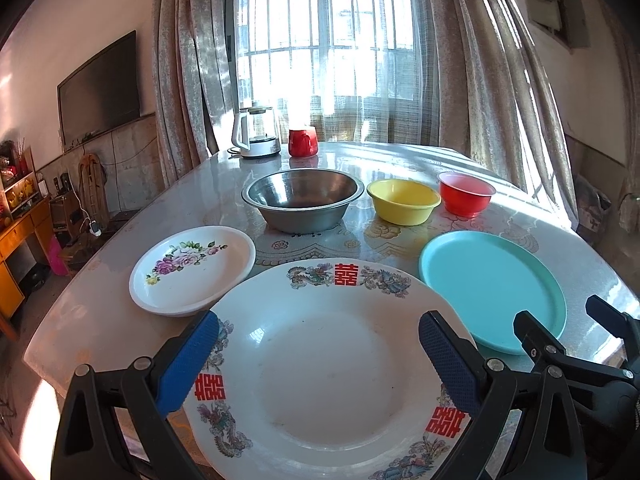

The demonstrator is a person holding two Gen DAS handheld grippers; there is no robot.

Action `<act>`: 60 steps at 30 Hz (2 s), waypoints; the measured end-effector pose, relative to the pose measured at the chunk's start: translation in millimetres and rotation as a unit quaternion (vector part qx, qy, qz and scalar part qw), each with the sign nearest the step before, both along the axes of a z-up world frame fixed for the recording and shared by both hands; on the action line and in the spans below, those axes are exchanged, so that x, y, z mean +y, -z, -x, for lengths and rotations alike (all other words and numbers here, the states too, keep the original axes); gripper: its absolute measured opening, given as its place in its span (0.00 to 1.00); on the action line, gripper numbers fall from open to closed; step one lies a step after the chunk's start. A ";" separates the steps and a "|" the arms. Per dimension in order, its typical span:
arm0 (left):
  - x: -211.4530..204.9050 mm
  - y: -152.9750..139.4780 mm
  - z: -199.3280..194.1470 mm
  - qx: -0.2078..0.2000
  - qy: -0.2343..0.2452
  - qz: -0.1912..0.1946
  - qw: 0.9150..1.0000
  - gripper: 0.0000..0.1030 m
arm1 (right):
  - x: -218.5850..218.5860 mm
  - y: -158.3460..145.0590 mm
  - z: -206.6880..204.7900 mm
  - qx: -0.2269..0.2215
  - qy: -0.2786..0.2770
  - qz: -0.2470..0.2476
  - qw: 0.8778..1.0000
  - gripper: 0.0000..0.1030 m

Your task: Organize plates and bowls

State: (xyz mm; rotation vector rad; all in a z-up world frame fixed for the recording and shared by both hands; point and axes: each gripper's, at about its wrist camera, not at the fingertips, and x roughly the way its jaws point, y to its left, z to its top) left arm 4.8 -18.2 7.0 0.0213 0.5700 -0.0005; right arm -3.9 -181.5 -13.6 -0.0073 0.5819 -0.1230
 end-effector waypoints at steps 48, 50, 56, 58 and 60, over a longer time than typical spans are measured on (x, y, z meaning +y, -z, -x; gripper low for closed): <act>-91.3 25.8 -146.4 0.213 0.189 -0.056 0.957 0.12 | -117.3 34.2 -38.7 0.075 0.021 -0.184 0.980 0.26; -90.0 28.7 -152.8 0.216 0.181 -0.059 0.958 0.10 | -115.9 34.2 -42.1 0.076 0.017 -0.185 0.980 0.23; -83.3 32.2 -166.5 0.215 0.158 -0.066 0.961 0.08 | -106.8 33.6 -53.4 0.079 0.008 -0.177 0.981 0.23; -80.1 32.3 -168.8 0.214 0.153 -0.066 0.963 0.08 | -103.4 33.2 -57.7 0.081 0.003 -0.175 0.981 0.23; -76.4 32.3 -170.7 0.215 0.147 -0.063 0.963 0.08 | -100.0 33.0 -61.6 0.084 0.001 -0.173 0.981 0.23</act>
